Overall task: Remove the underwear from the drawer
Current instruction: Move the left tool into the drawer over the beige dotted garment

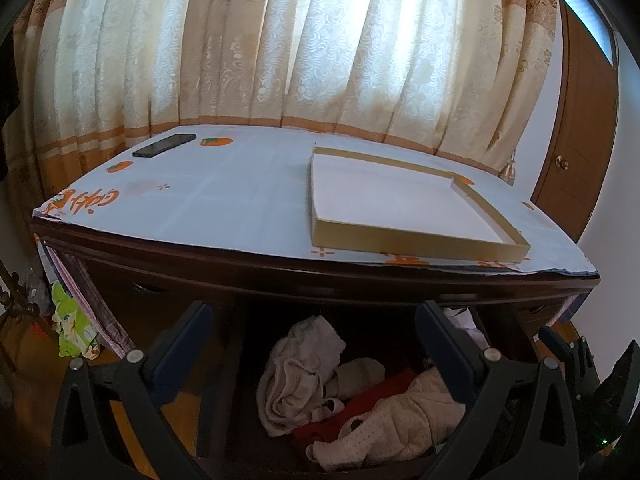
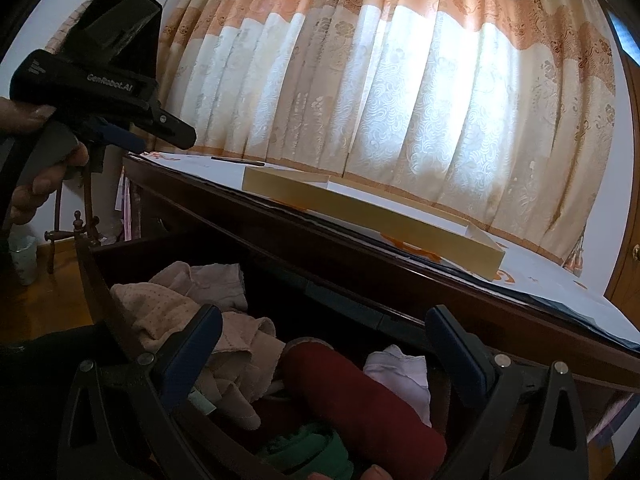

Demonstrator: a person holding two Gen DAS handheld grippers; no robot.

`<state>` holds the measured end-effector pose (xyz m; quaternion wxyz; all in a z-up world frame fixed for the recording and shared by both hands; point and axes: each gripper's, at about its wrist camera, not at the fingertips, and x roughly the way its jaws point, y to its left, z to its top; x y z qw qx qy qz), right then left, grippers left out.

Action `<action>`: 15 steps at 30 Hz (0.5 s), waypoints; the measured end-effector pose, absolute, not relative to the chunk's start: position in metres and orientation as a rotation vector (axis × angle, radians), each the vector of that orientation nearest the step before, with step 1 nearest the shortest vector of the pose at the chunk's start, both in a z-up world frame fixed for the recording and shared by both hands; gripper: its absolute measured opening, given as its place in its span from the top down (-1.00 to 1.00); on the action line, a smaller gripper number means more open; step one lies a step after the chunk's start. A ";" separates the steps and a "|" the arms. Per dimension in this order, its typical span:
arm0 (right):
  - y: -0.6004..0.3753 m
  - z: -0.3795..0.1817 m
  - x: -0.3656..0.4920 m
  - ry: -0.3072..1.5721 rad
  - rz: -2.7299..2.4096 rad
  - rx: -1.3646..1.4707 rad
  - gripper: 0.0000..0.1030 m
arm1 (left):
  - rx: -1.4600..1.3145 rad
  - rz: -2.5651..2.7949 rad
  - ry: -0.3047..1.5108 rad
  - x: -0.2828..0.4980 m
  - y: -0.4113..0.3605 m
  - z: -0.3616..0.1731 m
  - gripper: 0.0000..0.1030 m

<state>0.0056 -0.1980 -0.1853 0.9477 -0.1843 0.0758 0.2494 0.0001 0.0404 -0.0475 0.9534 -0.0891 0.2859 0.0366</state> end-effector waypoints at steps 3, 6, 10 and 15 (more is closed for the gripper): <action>-0.199 -0.184 0.004 0.158 0.511 -0.372 -0.99 | -0.181 0.073 0.583 0.000 0.042 -0.047 -1.00; -0.198 -0.183 0.004 0.166 0.517 -0.371 -0.99 | -0.182 0.074 0.582 0.000 0.042 -0.047 -1.00; -0.196 -0.183 0.006 0.175 0.517 -0.387 -0.99 | -0.184 0.075 0.584 0.000 0.042 -0.047 -1.00; -0.197 -0.182 0.008 0.200 0.518 -0.391 -0.99 | -0.187 0.079 0.585 -0.001 0.045 -0.047 -1.00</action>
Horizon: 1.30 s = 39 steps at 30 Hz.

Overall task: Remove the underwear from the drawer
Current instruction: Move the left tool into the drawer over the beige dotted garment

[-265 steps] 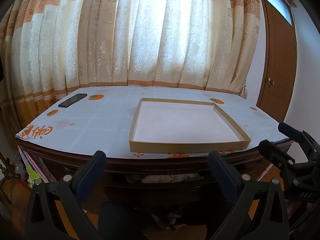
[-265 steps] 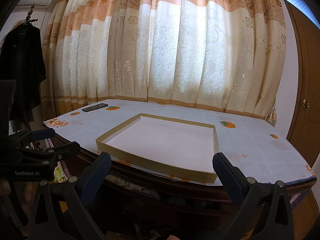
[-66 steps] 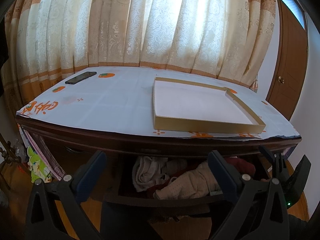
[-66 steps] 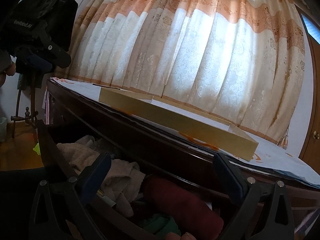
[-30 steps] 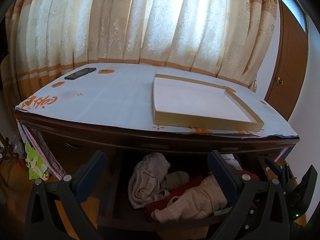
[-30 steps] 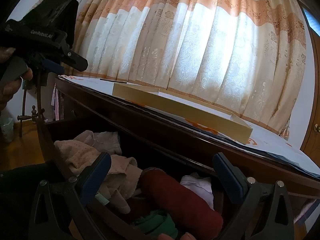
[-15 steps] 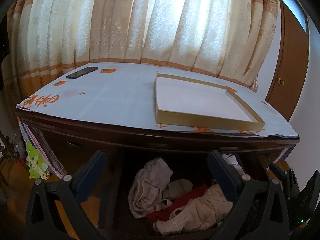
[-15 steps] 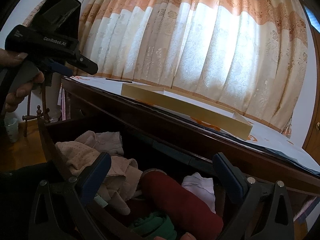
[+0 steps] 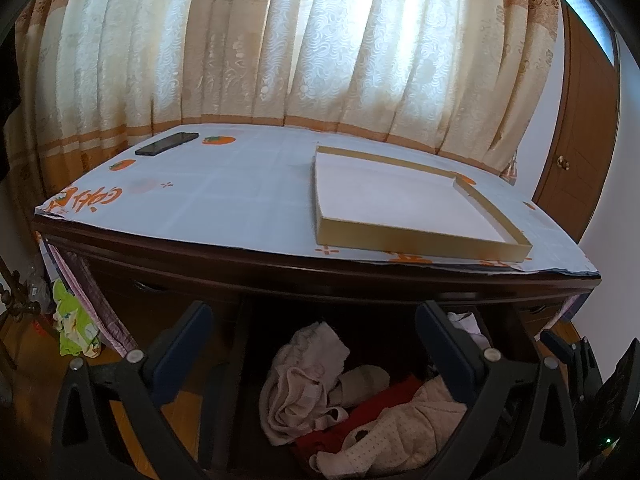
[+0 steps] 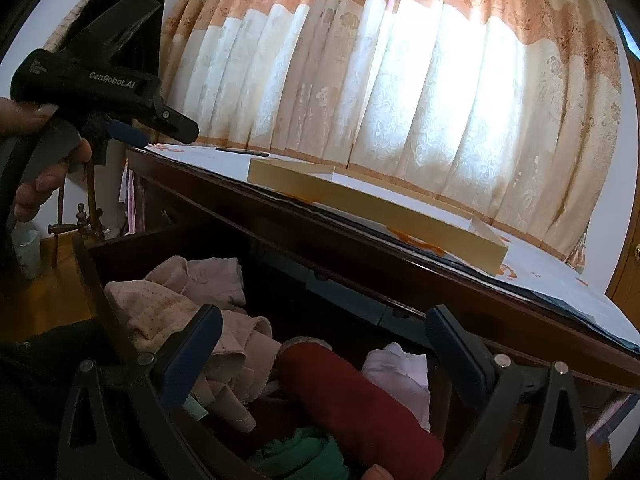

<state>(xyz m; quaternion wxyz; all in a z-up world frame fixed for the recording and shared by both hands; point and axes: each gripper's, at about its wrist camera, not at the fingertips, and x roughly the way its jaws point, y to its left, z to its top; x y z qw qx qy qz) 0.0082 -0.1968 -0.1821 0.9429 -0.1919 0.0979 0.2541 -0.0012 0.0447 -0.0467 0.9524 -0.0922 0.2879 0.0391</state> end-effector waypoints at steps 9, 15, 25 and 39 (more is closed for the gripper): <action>-0.196 -0.183 0.004 0.228 0.533 -0.420 -0.99 | -0.186 0.079 0.596 -0.001 0.049 -0.048 -1.00; -0.195 -0.183 0.008 0.271 0.546 -0.419 -0.99 | -0.182 0.079 0.607 -0.002 0.052 -0.052 -1.00; -0.198 -0.181 0.019 0.365 0.578 -0.394 -0.99 | -0.143 0.077 0.669 0.007 0.057 -0.071 -1.00; -0.206 -0.169 0.030 0.439 0.597 -0.375 -0.99 | -0.036 0.027 0.766 0.017 0.046 -0.095 -1.00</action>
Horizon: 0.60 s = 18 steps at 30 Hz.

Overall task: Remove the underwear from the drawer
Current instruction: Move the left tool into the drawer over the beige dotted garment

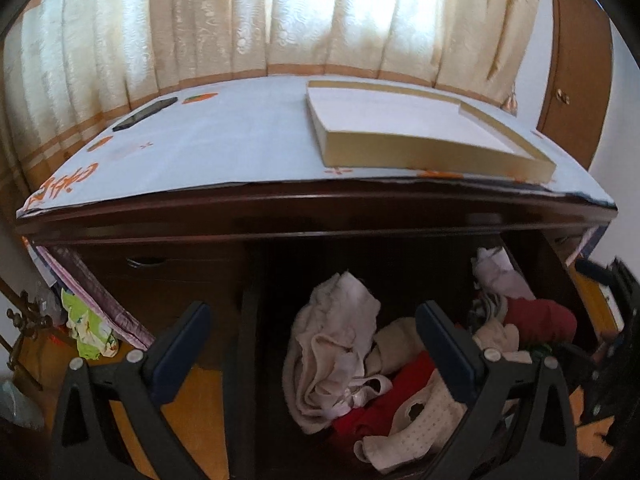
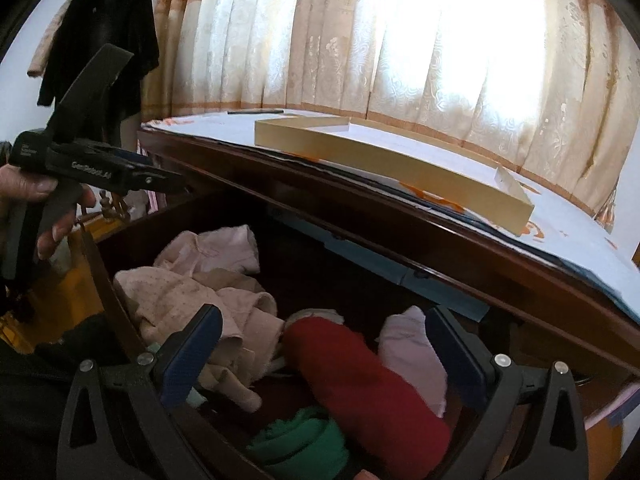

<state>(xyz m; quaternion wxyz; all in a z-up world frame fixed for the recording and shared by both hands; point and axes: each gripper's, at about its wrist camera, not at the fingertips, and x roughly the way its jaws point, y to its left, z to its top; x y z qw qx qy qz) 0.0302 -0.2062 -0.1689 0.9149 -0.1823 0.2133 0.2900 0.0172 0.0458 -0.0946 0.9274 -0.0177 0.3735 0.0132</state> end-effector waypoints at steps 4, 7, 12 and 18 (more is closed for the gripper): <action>-0.212 -0.164 0.040 0.481 0.595 -0.394 -0.99 | -0.005 -0.004 0.787 0.019 0.038 -0.099 -1.00; -0.213 -0.167 0.051 0.534 0.569 -0.446 -0.99 | -0.003 -0.022 0.804 0.020 0.034 -0.101 -1.00; -0.217 -0.178 0.073 0.684 0.593 -0.452 -0.99 | -0.006 -0.056 0.825 0.022 0.029 -0.102 -1.00; -0.213 -0.188 0.089 0.802 0.630 -0.473 -0.96 | -0.008 -0.113 0.854 0.024 0.022 -0.105 -1.00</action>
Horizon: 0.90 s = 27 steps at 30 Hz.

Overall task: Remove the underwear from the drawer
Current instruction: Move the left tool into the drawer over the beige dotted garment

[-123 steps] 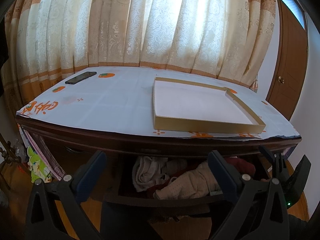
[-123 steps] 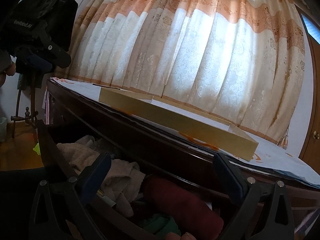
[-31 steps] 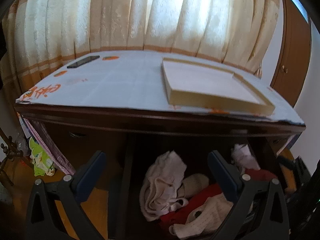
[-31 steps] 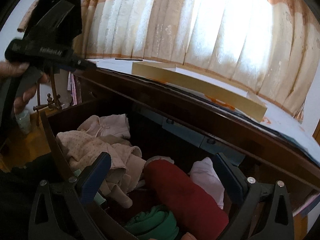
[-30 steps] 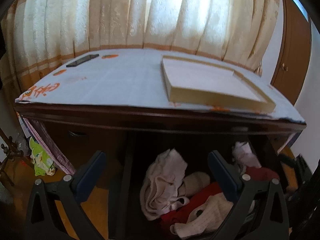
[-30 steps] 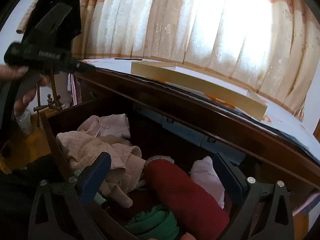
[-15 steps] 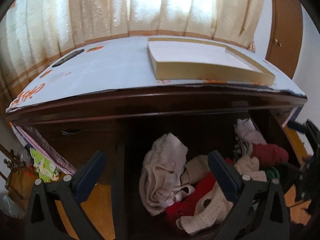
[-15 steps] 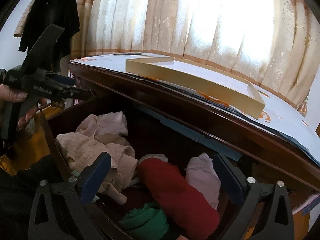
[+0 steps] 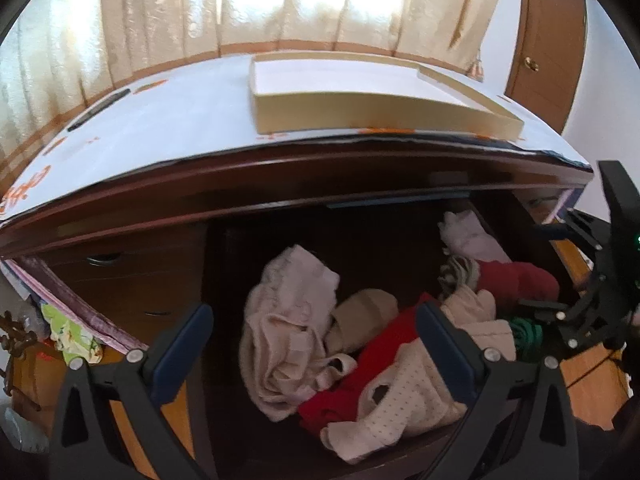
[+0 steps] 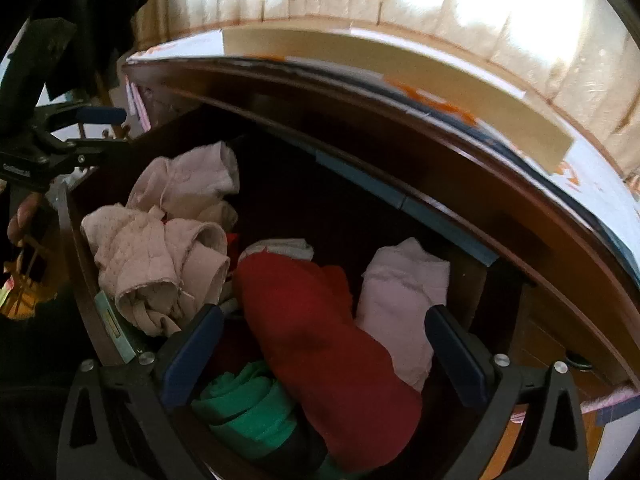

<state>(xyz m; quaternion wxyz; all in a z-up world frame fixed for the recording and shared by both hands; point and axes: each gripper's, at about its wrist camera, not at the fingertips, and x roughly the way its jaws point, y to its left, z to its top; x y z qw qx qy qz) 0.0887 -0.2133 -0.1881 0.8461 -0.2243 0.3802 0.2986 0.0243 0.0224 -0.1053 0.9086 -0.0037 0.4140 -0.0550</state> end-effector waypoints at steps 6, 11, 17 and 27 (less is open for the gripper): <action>-0.207 -0.203 0.103 0.908 0.669 -0.517 -0.50 | -0.021 -0.177 0.894 0.026 0.018 -0.110 -1.00; -0.204 -0.212 0.107 0.977 0.685 -0.526 -0.48 | 0.003 -0.250 0.933 0.028 0.010 -0.113 -1.00; -0.197 -0.226 0.113 1.067 0.692 -0.555 -0.19 | 0.015 -0.354 1.004 0.034 0.002 -0.122 -1.00; -0.205 -0.230 0.121 1.117 0.711 -0.483 -0.01 | -0.037 -0.489 1.101 0.042 -0.014 -0.135 -0.99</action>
